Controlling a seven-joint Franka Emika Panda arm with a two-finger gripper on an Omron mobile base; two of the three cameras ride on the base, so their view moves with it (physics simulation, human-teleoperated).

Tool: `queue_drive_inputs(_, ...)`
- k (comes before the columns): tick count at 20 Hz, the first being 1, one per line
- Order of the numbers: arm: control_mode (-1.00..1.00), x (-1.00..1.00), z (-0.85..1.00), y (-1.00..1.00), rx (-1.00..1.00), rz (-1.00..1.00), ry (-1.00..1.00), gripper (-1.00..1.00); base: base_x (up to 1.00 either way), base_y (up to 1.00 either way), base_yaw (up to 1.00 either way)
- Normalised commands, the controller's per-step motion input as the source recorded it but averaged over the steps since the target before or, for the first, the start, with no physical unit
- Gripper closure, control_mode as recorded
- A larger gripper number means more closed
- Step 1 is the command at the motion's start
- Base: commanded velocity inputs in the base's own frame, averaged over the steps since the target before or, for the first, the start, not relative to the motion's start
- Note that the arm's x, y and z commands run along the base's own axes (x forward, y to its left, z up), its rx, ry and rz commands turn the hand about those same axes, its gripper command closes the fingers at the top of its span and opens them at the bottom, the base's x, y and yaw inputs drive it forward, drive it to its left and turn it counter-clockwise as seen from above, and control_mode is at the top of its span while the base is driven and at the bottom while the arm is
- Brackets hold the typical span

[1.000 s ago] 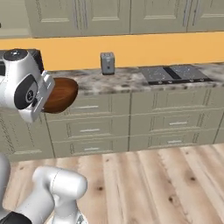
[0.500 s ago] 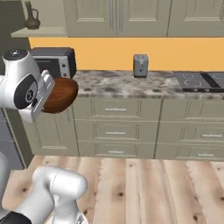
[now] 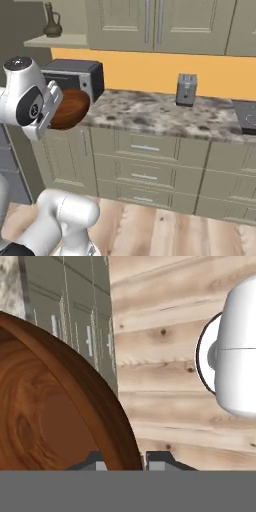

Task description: Pick the mug and place it in the sink. Pick the bowl and place it in the open cabinet and then close the cabinet.

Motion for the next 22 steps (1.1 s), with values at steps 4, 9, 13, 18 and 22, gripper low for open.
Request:
queue_drive_inputs(4,1.00,0.00,0.00,0.00,0.00,0.00,0.00,1.00,0.48,-0.21,0.41)
queue_drive_inputs(9,1.00,0.00,0.00,0.00,0.00,0.00,0.00,1.00,0.06,-0.15,0.28)
queue_drive_inputs(13,1.00,0.00,0.00,0.00,0.00,0.00,0.00,1.00,0.08,-0.06,0.21)
queue_drive_inputs(18,1.00,0.00,0.00,0.00,0.00,0.00,0.00,1.00,0.29,-0.19,0.21)
queue_drive_inputs(22,1.00,0.00,0.00,0.00,0.00,0.00,0.00,1.00,0.66,-0.19,0.21)
